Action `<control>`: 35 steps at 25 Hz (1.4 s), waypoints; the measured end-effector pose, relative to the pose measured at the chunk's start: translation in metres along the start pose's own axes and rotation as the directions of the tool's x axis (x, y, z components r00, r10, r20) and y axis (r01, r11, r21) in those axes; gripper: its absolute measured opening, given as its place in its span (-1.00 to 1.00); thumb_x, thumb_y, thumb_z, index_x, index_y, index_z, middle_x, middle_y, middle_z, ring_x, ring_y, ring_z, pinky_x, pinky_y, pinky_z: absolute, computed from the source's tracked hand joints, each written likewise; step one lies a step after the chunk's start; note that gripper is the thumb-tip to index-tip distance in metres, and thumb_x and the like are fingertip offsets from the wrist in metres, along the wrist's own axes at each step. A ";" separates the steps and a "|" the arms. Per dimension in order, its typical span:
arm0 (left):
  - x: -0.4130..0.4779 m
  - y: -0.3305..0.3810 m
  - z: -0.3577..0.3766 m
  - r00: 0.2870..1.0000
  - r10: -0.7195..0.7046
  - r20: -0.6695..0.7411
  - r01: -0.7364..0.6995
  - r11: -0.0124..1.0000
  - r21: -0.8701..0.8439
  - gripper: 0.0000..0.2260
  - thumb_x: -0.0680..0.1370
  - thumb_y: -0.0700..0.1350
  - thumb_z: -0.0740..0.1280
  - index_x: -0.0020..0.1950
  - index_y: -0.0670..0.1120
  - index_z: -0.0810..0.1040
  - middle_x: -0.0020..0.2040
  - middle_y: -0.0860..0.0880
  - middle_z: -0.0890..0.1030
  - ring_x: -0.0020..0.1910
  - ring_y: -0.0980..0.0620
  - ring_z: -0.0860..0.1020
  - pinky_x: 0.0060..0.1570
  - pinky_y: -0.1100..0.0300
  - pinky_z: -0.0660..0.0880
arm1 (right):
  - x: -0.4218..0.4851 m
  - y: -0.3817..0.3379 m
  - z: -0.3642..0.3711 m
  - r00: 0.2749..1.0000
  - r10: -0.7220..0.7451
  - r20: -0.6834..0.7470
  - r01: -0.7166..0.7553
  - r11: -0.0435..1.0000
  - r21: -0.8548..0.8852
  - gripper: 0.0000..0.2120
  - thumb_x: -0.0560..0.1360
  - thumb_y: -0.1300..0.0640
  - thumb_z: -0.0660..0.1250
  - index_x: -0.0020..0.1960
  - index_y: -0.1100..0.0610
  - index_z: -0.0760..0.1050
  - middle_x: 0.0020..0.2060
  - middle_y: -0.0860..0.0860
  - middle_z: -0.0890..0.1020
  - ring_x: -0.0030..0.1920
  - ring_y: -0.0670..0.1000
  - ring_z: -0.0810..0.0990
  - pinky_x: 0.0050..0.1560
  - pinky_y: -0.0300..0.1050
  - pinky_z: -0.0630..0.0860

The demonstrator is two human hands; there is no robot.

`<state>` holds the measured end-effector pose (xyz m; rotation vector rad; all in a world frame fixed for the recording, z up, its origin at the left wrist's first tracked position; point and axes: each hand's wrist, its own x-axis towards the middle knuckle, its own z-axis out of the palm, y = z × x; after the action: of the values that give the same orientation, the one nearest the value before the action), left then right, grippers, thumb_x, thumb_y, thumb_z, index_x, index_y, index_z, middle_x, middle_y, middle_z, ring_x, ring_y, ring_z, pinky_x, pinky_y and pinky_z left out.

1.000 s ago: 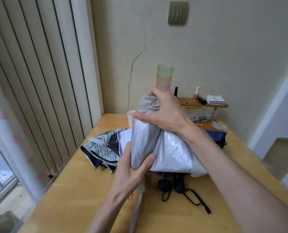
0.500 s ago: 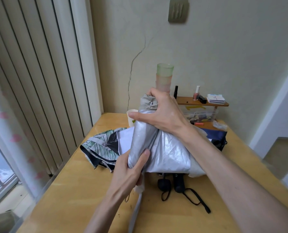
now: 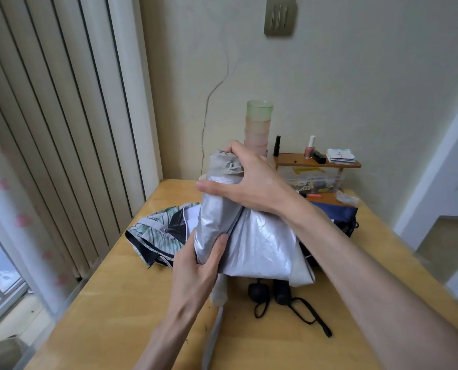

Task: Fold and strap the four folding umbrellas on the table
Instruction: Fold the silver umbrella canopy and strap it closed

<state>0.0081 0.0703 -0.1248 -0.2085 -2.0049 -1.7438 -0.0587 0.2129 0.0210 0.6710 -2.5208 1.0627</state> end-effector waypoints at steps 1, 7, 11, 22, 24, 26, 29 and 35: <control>0.001 -0.002 0.000 1.000 -0.015 -0.016 0.016 1.000 0.021 -0.81 0.53 0.29 0.38 -0.16 0.23 0.55 -0.40 0.15 0.55 -0.45 0.06 0.47 -0.37 0.07 0.42 | -0.002 0.002 -0.005 0.997 0.027 0.075 -0.029 0.999 0.034 -0.36 0.37 -0.37 0.57 0.24 0.00 0.49 0.17 -0.08 0.64 0.16 -0.11 0.61 0.28 0.02 0.57; 0.007 -0.001 -0.006 0.979 -0.107 -0.172 0.099 0.994 -0.052 -0.66 0.58 0.24 0.40 -0.27 0.09 0.46 -0.49 -0.05 0.46 -0.54 -0.05 0.38 -0.48 0.15 0.34 | -0.036 0.018 -0.034 0.991 0.051 0.127 -0.053 0.999 0.010 -0.11 0.30 -0.45 0.50 0.51 -0.21 0.27 0.44 -0.23 0.30 0.47 -0.24 0.30 0.46 -0.09 0.33; 0.012 0.000 -0.012 0.952 -0.204 -0.227 0.169 0.972 -0.167 -0.60 0.59 0.16 0.43 -0.14 -0.15 0.44 -0.46 -0.19 0.49 -0.54 -0.08 0.43 -0.56 0.15 0.32 | -0.067 0.034 -0.021 0.991 0.132 0.019 -0.131 0.990 -0.053 -0.30 0.24 -0.42 0.57 0.20 -0.16 0.35 0.19 -0.22 0.32 0.30 -0.23 0.38 0.19 -0.25 0.38; 0.016 -0.002 -0.013 0.929 -0.286 -0.234 0.232 0.945 -0.232 -0.63 0.58 0.13 0.45 -0.07 -0.14 0.45 -0.44 -0.17 0.49 -0.48 -0.12 0.43 -0.53 0.13 0.35 | -0.086 0.078 0.029 0.828 0.251 -0.501 -0.092 0.942 0.322 -0.91 0.58 0.22 0.50 0.03 0.05 0.70 -0.13 -0.17 0.75 -0.05 -0.11 0.72 0.02 -0.18 0.63; 0.018 -0.002 -0.014 0.929 -0.292 -0.228 0.240 0.943 -0.232 -0.63 0.60 0.12 0.44 -0.09 -0.14 0.43 -0.46 -0.15 0.46 -0.48 -0.12 0.41 -0.51 0.13 0.34 | -0.085 0.082 0.019 0.876 0.295 -0.382 -0.074 0.864 0.498 -0.89 0.61 0.23 0.46 0.09 0.10 0.73 -0.04 -0.10 0.78 0.04 -0.10 0.74 0.14 -0.23 0.60; 0.019 -0.001 -0.016 0.929 -0.306 -0.209 0.256 0.938 -0.235 -0.64 0.61 0.11 0.43 -0.12 -0.14 0.42 -0.48 -0.11 0.44 -0.47 -0.11 0.39 -0.49 0.15 0.33 | -0.086 0.083 0.007 0.921 0.321 -0.222 -0.070 0.696 0.714 -0.86 0.61 0.22 0.41 0.14 0.19 0.68 0.04 0.04 0.78 0.11 -0.03 0.72 0.24 -0.18 0.57; 0.019 0.001 -0.017 0.933 -0.338 -0.121 0.299 0.918 -0.260 -0.65 0.61 0.13 0.41 -0.12 -0.12 0.44 -0.42 -0.08 0.42 -0.51 -0.07 0.39 -0.47 0.19 0.32 | -0.092 0.077 -0.007 0.971 0.234 0.036 -0.118 0.348 0.930 -0.76 0.62 0.19 0.29 0.22 0.26 0.59 0.17 0.17 0.70 0.19 0.08 0.65 0.29 -0.10 0.56; 0.019 0.001 -0.016 0.925 -0.378 -0.038 0.352 0.891 -0.288 -0.59 0.55 0.20 0.41 -0.08 -0.16 0.48 -0.31 -0.17 0.39 -0.49 -0.04 0.33 -0.53 0.23 0.28 | -0.095 0.072 -0.026 0.989 0.129 0.073 -0.133 0.555 0.821 -0.71 0.63 0.00 0.34 0.22 0.18 0.60 0.19 0.06 0.72 0.24 0.07 0.68 0.19 -0.15 0.62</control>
<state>-0.0040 0.0510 -0.1140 0.1748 -1.8116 -2.2247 -0.0151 0.3043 -0.0472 0.6827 -1.9536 2.3540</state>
